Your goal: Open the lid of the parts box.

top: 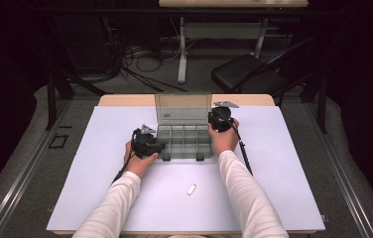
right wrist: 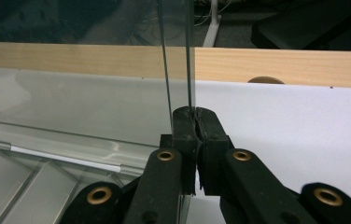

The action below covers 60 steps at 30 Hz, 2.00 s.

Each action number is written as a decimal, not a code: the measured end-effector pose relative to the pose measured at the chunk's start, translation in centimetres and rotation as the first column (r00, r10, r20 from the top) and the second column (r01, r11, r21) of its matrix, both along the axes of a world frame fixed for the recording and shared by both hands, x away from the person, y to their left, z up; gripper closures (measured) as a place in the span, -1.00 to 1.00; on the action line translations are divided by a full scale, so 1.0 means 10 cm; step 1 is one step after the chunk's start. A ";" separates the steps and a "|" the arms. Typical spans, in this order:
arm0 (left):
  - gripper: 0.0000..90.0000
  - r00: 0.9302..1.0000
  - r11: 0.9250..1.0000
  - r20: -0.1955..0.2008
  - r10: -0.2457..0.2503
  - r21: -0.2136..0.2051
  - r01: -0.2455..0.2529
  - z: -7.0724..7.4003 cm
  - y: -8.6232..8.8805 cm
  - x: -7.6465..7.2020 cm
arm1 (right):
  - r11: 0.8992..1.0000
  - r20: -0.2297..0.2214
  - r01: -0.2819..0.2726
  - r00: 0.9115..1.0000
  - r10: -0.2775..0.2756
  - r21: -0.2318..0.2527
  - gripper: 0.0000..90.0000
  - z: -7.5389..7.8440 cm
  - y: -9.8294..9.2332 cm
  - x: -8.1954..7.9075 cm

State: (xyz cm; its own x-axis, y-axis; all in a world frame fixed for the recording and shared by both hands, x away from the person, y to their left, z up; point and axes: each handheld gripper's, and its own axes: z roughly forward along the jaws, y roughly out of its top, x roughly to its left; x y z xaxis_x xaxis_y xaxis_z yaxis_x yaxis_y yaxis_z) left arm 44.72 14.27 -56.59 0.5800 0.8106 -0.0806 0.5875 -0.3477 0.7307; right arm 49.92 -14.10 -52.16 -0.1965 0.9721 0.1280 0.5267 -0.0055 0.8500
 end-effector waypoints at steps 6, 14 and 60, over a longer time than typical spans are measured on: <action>0.20 1.000 1.000 -0.001 0.002 -0.004 -0.002 0.00 0.00 0.00 | 1.000 -0.033 0.007 0.999 -0.007 0.004 0.96 0.00 0.00 0.10; 0.20 1.000 1.000 -0.001 0.001 -0.003 -0.002 0.00 0.00 0.00 | 1.000 -0.072 0.018 0.997 -0.018 0.008 0.97 -0.02 0.01 0.20; 0.21 1.000 0.999 -0.009 0.016 -0.030 -0.016 -0.01 0.01 -0.01 | 0.999 -0.174 0.024 0.985 -0.016 0.047 0.98 -0.23 -0.03 0.38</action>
